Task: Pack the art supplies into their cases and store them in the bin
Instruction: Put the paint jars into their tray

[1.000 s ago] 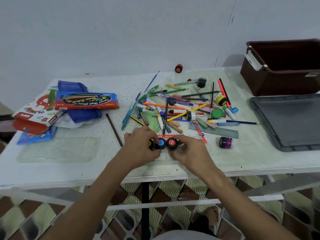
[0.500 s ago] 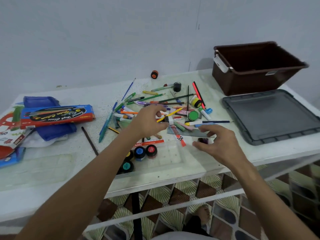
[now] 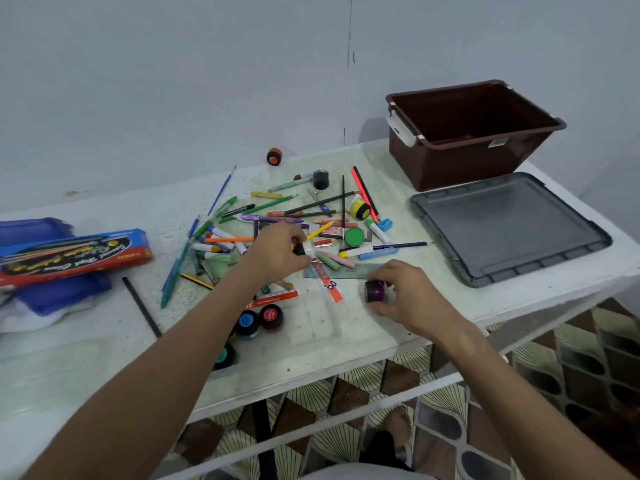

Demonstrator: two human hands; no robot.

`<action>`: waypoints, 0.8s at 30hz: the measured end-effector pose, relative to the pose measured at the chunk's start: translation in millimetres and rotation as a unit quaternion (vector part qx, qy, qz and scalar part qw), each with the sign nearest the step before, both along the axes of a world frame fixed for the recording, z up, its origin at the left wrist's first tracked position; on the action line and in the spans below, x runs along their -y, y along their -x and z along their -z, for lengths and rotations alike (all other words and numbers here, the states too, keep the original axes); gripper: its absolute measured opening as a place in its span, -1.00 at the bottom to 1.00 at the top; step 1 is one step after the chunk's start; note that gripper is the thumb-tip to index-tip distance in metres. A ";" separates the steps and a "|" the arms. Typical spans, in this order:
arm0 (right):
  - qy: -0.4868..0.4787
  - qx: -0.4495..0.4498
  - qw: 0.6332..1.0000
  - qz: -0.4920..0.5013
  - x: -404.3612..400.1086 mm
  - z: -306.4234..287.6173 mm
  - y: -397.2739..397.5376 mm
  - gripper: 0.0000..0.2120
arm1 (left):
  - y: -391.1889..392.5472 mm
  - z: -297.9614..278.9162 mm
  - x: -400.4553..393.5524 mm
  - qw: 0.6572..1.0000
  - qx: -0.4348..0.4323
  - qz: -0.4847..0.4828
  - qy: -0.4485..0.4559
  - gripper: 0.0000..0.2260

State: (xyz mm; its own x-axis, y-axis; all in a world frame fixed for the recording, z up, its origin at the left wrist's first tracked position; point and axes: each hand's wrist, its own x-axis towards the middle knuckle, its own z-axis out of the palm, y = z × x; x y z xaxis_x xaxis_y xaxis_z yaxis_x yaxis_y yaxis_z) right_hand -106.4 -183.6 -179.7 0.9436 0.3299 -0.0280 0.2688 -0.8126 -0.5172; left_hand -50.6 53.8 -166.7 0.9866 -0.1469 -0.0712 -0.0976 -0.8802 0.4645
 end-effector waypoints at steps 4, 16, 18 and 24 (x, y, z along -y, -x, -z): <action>-0.078 -0.004 0.997 0.013 -9.8 -11.6 1.8 -0.71 | 14.3 -8.4 -7.2 0.999 0.007 -0.022 0.048 -0.66; -0.184 -0.040 0.974 -0.123 -88.6 -12.3 45.7 -0.63 | 130.2 -34.7 -66.3 0.992 0.005 -0.070 0.100 -0.67; -0.171 -0.037 0.976 -0.126 -94.0 -9.2 48.3 -0.64 | 141.7 -30.0 -71.9 0.992 -0.010 -0.091 0.092 -0.65; -0.148 -0.058 0.981 -0.109 -102.0 1.2 49.8 -0.56 | 155.2 -20.3 -68.7 0.993 -0.009 -0.086 0.075 -0.73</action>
